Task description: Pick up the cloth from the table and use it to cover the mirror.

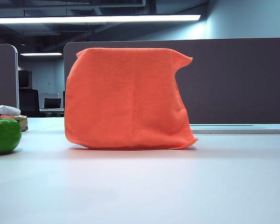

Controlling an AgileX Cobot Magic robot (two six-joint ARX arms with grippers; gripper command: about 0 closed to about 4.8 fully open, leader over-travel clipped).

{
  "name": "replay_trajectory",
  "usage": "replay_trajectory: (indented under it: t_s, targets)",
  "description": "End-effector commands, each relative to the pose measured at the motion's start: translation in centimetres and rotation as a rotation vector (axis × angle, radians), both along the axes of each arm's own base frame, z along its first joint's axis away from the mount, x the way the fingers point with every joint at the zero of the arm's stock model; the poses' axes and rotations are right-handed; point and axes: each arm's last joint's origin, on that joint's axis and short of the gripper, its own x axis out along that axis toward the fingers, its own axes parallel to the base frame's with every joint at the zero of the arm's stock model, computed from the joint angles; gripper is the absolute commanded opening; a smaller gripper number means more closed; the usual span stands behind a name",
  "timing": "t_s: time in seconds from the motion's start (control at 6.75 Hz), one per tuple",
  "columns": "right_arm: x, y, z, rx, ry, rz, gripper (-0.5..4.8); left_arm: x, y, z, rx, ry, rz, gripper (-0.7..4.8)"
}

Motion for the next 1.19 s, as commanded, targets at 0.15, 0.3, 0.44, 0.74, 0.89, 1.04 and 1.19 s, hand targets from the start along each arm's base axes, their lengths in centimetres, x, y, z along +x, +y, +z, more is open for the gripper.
replay_trajectory:
  t_s: [0.15, 0.3, 0.44, 0.74, 0.89, 1.04, 1.19]
  targets:
    - [0.0, -1.0, 0.1, 0.066, -0.003, -0.093, -0.05, 0.0, 0.0, 0.6, -0.003, -0.054, 0.012, -0.06]
    - [0.2, -1.0, -1.0, 0.098, 0.113, -0.027, -0.05, 0.0, 0.1, 0.6, 0.027, -0.067, 0.037, -0.06]
    - [0.2, -1.0, -1.0, 0.099, 0.113, -0.027, -0.05, 0.0, 0.1, 0.6, 0.016, -0.064, 0.036, -0.05]
    - [0.2, -1.0, -1.0, 0.098, 0.113, -0.028, -0.05, 0.0, 0.1, 0.4, 0.019, -0.046, 0.037, -0.05]
    - [0.2, -1.0, -1.0, 0.098, 0.113, -0.028, -0.05, 0.0, 0.1, 0.4, 0.019, -0.047, 0.037, -0.05]
    - [0.2, -1.0, -1.0, 0.098, 0.113, -0.028, -0.05, 0.0, 0.1, 0.4, 0.019, -0.047, 0.036, -0.06]
    - [0.2, -1.0, -1.0, 0.098, 0.113, -0.028, -0.05, 0.0, 0.1, 0.4, 0.019, -0.047, 0.036, -0.05]
